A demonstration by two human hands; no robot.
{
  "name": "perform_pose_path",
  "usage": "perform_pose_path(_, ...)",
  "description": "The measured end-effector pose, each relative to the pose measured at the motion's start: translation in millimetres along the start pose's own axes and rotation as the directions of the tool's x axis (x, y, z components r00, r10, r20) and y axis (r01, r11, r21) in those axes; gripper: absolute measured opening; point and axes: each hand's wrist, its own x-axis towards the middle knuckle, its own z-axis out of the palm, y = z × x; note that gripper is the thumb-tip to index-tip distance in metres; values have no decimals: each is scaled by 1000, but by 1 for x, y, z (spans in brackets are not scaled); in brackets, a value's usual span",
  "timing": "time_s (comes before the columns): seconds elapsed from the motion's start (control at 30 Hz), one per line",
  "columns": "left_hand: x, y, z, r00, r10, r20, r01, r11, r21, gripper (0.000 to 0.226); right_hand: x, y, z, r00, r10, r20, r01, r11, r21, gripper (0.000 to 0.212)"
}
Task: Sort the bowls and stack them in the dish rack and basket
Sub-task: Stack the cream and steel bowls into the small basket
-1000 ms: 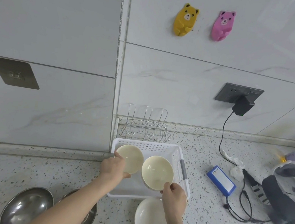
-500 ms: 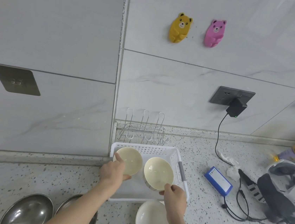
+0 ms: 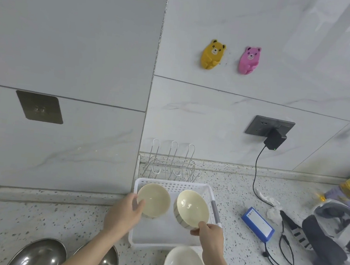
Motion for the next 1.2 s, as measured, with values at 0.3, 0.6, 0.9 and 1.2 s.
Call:
perform_pose_path(0.3, -7, -15, -7, 978, -160, 131, 190, 945, -266, 54, -2, -34, 41, 978, -145, 147, 167, 974, -152, 32)
perform_pose_path(0.6, -3, -16, -3, 972, -133, 194, 194, 921, -339, 50, 5, -48, 78, 970, -139, 199, 193, 938, -288, 31)
perform_pose_path(0.9, -6, -1, -4, 999, -31, -13, 30, 992, -119, 64, 13, -41, 93, 978, -133, 160, 190, 885, -424, 30)
perform_pose_path(1.2, 2, 0, 7, 1000, -3, 14, 3, 1000, 11, 58, 15, -37, 97, 982, -115, 148, 168, 888, -428, 35)
